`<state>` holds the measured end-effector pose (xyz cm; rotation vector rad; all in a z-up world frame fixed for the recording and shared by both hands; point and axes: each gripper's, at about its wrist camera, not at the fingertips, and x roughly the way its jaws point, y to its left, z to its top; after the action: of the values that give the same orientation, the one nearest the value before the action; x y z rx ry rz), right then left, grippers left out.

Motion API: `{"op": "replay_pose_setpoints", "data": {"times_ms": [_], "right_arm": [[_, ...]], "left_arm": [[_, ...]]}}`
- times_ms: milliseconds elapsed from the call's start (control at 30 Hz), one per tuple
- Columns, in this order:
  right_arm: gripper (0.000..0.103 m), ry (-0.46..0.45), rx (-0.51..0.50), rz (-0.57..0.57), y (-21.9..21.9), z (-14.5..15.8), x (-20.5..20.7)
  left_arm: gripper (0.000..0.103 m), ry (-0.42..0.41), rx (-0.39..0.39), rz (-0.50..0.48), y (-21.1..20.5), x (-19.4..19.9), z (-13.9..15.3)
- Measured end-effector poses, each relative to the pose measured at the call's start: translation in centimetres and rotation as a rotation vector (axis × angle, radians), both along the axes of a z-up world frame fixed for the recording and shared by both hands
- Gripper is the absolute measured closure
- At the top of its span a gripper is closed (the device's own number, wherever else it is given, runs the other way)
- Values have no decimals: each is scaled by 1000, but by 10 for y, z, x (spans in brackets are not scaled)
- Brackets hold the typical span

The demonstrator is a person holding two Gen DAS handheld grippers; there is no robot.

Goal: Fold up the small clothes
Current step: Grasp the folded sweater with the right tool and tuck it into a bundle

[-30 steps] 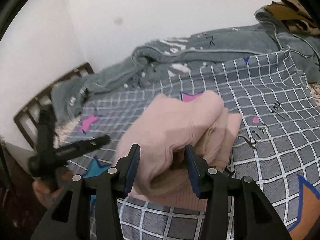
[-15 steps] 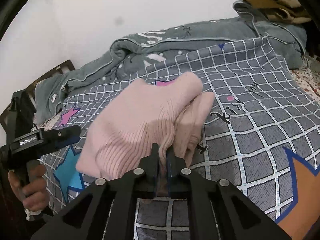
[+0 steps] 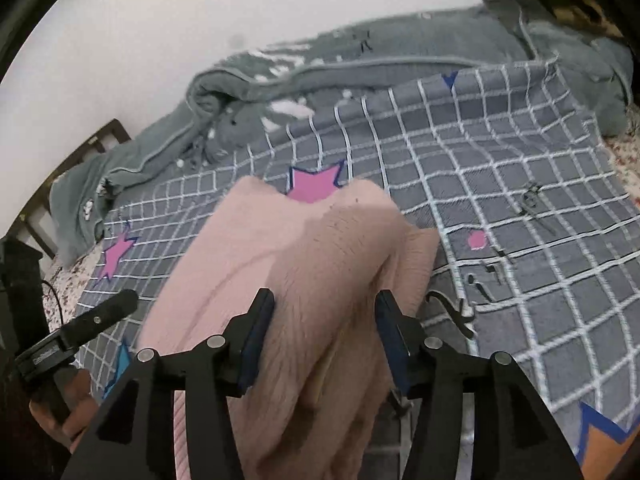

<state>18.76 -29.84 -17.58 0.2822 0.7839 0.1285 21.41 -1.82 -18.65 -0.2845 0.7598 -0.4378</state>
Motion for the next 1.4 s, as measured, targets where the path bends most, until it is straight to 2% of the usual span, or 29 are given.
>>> {"op": "replay_pose_setpoints", "data": {"times_ms": [33,100,133,167,233,300,367,400,467,633,833,900,967,1033,1100,1233,1300,1367,1400], "right_arm": [[52,-4,0,0,1,-4,3],[75,-34,-13,21,6,-6,3],[84,-92,-6,59,6,1,-3],[85,-138,4,71,4,6,-8],[85,-204,18,50,-10,14,-17],[85,-158,-7,10,-20,4,-11],[76,-85,-16,8,-22,-12,-2],[74,-72,-13,7,-23,-16,-2],[62,-94,-16,0,-24,-8,-10],[60,-161,-20,-20,-23,11,-54],[60,-161,58,29,-8,14,-96],[61,-151,34,-5,1,8,-97],[97,-126,-30,-33,8,-1,-95],[97,-124,-85,-63,6,-11,-94],[98,-123,-99,-75,4,-14,-95],[97,-75,-169,-50,12,-21,-91],[93,-74,-132,-35,7,-17,-91],[76,-81,-71,-34,-2,-8,-86],[73,-86,-57,-36,-3,-5,-84]], "left_arm": [[36,2,-2,6,1,3,-2],[36,9,-20,2,1,5,-3],[36,14,-31,-3,1,6,-4],[36,15,-36,-7,0,6,-4],[36,18,-42,-18,-3,6,-5],[36,24,-49,-32,-6,5,-5],[36,31,-45,-40,-10,3,-6],[36,32,-40,-45,-12,1,-6],[36,26,-27,-58,-16,-5,-5],[36,-12,15,-91,-19,-29,-1],[36,-21,45,-82,-11,-48,-2],[36,-23,41,-73,-7,-50,0],[36,-23,33,-62,-2,-51,1],[36,-21,26,-51,2,-51,1],[36,-18,20,-47,4,-50,1],[36,0,7,-40,5,-41,0],[36,7,-10,-36,4,-35,0],[36,17,-35,-33,3,-29,1],[36,22,-50,-32,1,-25,0]]}}
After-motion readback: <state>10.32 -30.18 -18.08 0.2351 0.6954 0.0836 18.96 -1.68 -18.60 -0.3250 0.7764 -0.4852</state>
